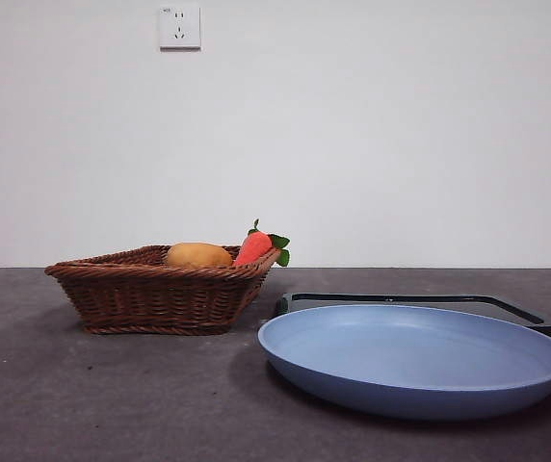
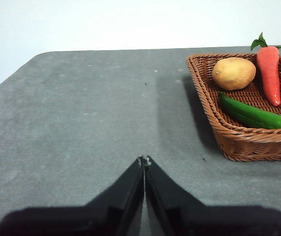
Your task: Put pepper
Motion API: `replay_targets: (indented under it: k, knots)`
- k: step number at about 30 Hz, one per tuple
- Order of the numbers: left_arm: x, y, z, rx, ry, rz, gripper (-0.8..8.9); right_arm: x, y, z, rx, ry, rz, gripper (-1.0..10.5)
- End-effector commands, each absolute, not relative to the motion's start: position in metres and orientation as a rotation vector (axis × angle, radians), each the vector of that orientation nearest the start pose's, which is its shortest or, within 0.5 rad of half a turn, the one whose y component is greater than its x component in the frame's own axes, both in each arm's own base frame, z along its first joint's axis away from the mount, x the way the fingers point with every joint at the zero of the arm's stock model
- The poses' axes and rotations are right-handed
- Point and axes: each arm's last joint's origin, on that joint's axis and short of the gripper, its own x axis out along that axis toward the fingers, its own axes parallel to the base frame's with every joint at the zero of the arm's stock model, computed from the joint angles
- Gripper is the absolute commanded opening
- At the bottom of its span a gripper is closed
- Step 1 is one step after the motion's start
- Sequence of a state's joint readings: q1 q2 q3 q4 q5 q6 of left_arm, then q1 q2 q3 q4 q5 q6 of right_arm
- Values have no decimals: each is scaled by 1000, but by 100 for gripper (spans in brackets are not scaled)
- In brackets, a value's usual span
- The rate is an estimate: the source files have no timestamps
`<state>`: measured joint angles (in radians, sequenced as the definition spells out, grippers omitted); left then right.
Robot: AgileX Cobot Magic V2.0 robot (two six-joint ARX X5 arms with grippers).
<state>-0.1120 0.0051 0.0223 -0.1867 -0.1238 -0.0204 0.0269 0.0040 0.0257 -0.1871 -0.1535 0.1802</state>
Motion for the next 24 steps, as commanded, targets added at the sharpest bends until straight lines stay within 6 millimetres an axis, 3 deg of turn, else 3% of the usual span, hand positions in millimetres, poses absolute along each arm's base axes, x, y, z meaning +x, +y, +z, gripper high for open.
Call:
replay_targets:
  k: [1, 6, 15, 24]
  knots:
    - [95, -7, 154, -35, 144, 8, 8, 95, 7, 150, 199, 191, 162, 11]
    - [96, -10, 157, -140, 118, -73, 8, 95, 7, 153, 214, 165, 167, 11]
    - [95, -13, 163, -286, 109, -202, 6, 95, 7, 160, 412, 145, 163, 6]
    - [93, -15, 199, -335, 147, -257, 6, 93, 8, 204, 448, 117, 205, 5]
